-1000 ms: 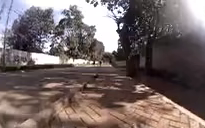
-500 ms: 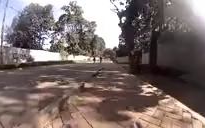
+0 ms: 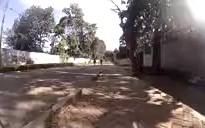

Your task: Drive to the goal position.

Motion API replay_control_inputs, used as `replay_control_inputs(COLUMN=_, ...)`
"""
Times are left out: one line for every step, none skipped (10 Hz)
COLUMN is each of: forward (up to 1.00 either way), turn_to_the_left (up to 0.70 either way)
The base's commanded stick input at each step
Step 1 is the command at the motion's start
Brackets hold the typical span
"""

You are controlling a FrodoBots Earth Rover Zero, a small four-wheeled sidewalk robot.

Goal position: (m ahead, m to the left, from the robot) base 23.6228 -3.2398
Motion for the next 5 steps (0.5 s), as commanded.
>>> replay_control_inputs(forward=0.7, turn_to_the_left=0.0)
replay_control_inputs(forward=0.7, turn_to_the_left=0.0)
replay_control_inputs(forward=0.7, turn_to_the_left=0.0)
replay_control_inputs(forward=0.7, turn_to_the_left=0.0)
replay_control_inputs(forward=0.69, turn_to_the_left=0.0)
